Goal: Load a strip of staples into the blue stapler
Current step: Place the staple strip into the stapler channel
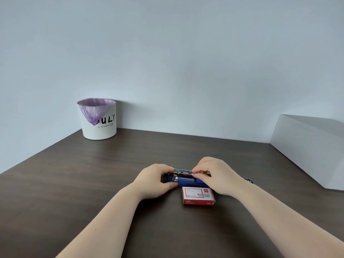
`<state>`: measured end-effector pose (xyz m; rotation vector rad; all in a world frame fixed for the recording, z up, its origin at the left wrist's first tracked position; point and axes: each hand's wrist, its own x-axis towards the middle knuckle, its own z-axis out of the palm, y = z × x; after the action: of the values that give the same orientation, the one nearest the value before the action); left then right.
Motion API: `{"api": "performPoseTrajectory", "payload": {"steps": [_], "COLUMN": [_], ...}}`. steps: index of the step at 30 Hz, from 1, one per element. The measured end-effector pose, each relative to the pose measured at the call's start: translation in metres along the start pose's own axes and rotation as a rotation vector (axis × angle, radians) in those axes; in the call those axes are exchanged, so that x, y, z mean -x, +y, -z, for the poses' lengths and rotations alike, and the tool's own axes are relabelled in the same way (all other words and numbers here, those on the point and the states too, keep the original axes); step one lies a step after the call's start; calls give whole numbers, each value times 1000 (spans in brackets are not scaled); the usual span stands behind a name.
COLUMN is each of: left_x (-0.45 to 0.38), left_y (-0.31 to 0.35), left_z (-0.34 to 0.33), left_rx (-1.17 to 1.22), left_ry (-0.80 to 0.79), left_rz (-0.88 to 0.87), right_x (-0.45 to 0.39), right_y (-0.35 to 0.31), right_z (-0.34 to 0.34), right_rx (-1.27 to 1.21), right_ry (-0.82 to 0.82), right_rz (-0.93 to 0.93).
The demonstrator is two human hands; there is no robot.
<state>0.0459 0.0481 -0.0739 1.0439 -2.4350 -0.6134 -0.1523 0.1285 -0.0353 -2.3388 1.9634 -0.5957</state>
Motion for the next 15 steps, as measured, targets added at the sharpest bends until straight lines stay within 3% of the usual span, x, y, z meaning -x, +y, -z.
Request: {"api": "performPoseTrajectory", "payload": {"steps": [6, 15], "left_x": [-1, -1], "left_y": [-1, -3], "left_z": [-1, -3], "left_rx": [16, 15], "left_ry": [9, 17], "left_rz": [-11, -29], "right_x": [4, 7], "right_y": [6, 6], "right_z": [2, -2], "right_rx": [-75, 105], "right_ry": [145, -3], "right_rz": [-69, -16]}}
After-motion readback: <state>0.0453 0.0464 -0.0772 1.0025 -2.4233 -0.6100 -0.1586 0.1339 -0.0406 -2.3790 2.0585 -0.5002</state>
